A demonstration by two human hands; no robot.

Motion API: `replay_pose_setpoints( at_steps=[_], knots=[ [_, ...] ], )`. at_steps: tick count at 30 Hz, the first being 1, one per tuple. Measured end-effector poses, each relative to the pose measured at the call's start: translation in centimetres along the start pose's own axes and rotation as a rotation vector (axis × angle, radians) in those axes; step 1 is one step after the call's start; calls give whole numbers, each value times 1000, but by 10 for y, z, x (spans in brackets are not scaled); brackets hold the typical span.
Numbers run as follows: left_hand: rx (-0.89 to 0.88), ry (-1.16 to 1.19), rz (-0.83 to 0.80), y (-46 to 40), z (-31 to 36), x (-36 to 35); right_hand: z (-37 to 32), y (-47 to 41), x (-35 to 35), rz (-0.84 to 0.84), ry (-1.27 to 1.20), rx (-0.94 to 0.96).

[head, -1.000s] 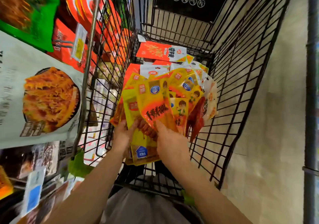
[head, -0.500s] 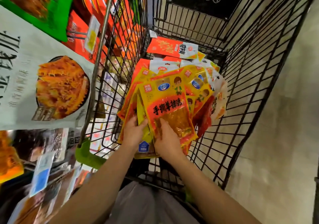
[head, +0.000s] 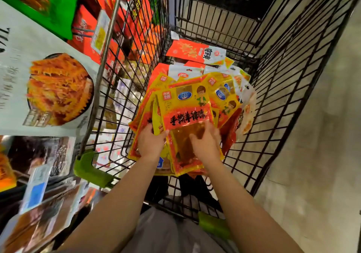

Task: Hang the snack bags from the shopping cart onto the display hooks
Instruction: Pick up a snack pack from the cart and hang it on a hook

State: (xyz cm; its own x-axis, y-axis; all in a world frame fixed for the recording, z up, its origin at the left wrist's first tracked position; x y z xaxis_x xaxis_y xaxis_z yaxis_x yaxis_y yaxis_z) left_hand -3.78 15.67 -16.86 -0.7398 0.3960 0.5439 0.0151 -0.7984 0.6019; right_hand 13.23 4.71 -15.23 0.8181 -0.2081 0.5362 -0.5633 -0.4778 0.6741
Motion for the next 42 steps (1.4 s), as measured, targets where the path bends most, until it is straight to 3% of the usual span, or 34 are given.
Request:
replay_pose_setpoints(
  at_steps=[2, 7, 11, 15, 20, 24, 29, 36, 39, 42],
  knots=[
    [36, 72, -10, -5, -11, -1, 7, -21, 10, 48, 8, -69],
    [119, 139, -97, -13, -24, -6, 34, -46, -12, -191, -325, -266],
    [89, 187, -210, -3, -17, -14, 33, -44, -18, -230, -410, -235],
    [76, 323, -222, 7, -3, 0, 18, -38, -9, -221, -549, -185],
    [-64, 452, -155, 28, 38, 52, -31, -14, 0, -274, -611, -19],
    [-294, 474, -94, 65, 80, 101, -77, 18, 16, -304, -650, 133],
    [-516, 537, 45, 113, 101, 164, -134, 69, 35, -210, -511, 337],
    [-663, 715, 197, 180, 79, 263, -205, 179, 20, -313, -517, 604],
    [-695, 783, 310, 213, 52, 305, -232, 230, 1, -420, -529, 715],
    [-726, 822, 457, 241, 30, 340, -256, 268, -11, -415, -460, 893]
  ],
)
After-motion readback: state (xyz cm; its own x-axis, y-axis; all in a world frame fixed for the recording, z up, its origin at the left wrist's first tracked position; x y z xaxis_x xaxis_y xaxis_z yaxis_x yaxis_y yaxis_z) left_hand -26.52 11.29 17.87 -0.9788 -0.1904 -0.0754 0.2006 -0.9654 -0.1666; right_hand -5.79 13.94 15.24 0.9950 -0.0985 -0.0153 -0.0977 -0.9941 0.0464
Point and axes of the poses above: each hand's wrist, its own y-axis away from the middle knuckle, its own x-axis out of the back of the hand, z = x × y, the point moved 8 cm from there along -y, towards the middle knuckle, and after that the axes turned 1 degree about x, right-handed, at the moved point
